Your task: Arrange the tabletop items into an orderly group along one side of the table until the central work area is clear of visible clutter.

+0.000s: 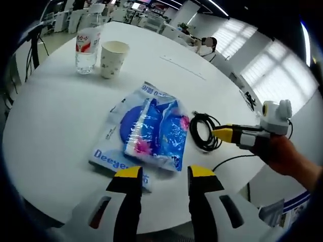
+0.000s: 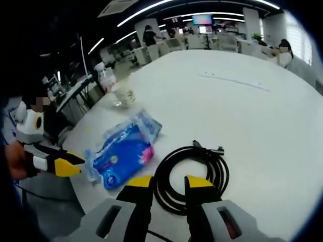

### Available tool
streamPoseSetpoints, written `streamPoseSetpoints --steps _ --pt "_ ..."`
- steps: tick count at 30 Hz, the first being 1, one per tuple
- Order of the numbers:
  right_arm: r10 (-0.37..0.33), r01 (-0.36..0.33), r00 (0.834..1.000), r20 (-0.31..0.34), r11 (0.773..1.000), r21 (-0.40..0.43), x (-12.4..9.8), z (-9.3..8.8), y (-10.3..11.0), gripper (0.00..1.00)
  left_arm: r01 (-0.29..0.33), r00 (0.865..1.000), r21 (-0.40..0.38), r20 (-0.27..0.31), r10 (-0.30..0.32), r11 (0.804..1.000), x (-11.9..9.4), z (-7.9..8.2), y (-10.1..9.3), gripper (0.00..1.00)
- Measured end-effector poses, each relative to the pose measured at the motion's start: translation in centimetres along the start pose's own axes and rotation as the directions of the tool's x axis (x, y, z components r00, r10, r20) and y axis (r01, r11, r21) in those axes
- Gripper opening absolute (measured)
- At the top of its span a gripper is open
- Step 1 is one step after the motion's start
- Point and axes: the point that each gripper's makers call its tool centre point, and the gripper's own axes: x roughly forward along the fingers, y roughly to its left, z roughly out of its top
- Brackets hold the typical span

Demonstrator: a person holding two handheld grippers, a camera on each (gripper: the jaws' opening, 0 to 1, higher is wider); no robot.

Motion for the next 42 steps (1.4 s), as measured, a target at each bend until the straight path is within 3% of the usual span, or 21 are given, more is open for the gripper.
streamPoseSetpoints --steps 5,18,21,32,38,42 --pt "0.021 -0.021 1.0 -0.015 0.999 -0.039 1.0 0.8 0.7 0.24 -0.022 1.0 -0.021 0.015 0.022 1.0 0.2 0.1 0.6 0.34" --pt "0.065 -0.071 0.996 -0.056 0.99 -0.119 3.6 2.5 2.6 0.25 -0.008 1.0 -0.076 0.029 0.01 0.997 0.8 0.1 0.8 0.34" --pt "0.078 -0.088 0.994 -0.071 0.986 -0.141 4.4 2.8 3.3 0.25 0.011 0.999 -0.133 0.04 -0.005 0.991 1.0 0.3 0.7 0.35" --pt "0.101 -0.124 0.987 -0.123 0.973 -0.197 7.4 3.6 5.2 0.23 -0.017 0.999 -0.111 0.029 0.02 0.994 2.3 0.0 1.6 0.32" --pt "0.087 -0.119 0.985 -0.151 0.969 -0.216 8.0 3.0 5.5 0.13 -0.012 0.999 -0.102 0.035 0.016 0.995 2.6 0.1 1.9 0.25" --pt "0.083 -0.115 0.985 -0.15 0.969 -0.221 7.6 3.0 5.5 0.02 -0.01 0.999 -0.103 0.034 0.014 0.995 2.7 0.0 2.0 0.19"
